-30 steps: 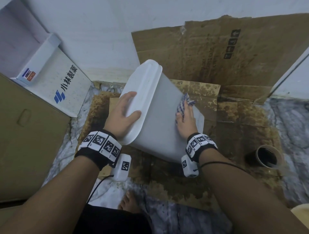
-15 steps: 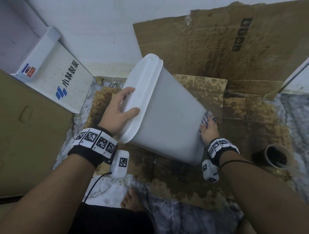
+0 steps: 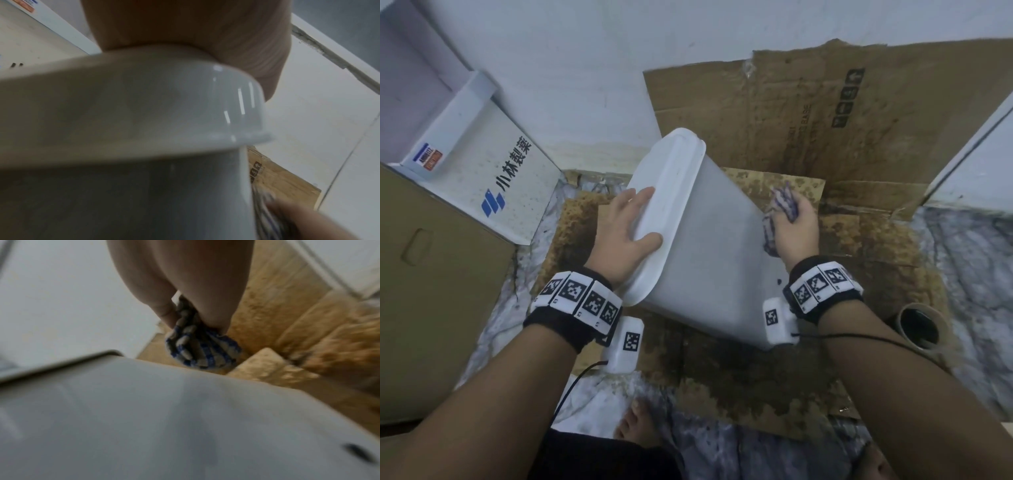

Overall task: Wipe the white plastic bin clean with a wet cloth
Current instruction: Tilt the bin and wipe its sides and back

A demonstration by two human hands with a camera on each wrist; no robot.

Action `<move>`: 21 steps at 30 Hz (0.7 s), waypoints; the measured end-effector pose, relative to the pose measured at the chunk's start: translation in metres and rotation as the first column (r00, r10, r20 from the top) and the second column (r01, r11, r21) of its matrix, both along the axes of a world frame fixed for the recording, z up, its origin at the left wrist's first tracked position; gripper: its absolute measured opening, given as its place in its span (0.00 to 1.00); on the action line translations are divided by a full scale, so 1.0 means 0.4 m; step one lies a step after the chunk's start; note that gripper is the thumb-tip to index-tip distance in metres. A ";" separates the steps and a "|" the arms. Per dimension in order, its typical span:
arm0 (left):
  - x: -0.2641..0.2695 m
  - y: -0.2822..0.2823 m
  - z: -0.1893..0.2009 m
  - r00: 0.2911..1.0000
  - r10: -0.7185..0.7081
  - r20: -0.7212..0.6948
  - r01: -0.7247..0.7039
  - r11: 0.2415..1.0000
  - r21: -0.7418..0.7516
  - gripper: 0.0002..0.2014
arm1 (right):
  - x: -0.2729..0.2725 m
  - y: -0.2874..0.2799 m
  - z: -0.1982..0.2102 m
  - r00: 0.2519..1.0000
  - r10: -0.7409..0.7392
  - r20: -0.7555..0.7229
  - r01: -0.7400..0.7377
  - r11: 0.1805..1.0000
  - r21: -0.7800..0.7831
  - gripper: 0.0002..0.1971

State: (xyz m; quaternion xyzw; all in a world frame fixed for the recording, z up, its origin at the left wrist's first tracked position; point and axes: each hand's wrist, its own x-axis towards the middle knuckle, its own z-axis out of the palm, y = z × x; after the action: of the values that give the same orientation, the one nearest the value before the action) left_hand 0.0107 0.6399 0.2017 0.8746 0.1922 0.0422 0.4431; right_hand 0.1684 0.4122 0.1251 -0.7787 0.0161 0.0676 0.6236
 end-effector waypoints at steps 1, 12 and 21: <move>0.000 -0.003 -0.001 1.000 -0.022 -0.001 0.022 1.000 0.010 0.45 | -0.013 0.036 0.032 0.998 0.035 0.044 -0.038 0.997 0.073 0.20; 0.001 -0.014 -0.003 0.995 -0.102 -0.011 0.102 0.993 -0.055 0.43 | -0.010 0.254 0.101 0.906 0.406 0.119 -0.393 0.912 -0.118 0.31; -0.003 -0.003 -0.001 0.997 -0.077 -0.032 0.074 0.993 -0.091 0.43 | 0.066 0.218 0.057 0.896 0.437 0.083 -0.423 0.895 -0.144 0.30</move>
State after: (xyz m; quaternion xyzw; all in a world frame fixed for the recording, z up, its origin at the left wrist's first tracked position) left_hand 0.0095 0.6388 0.2015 0.8611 0.1687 0.0013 0.4797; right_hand 0.1947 0.4996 0.1478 -0.8022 -0.1875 0.1586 0.5442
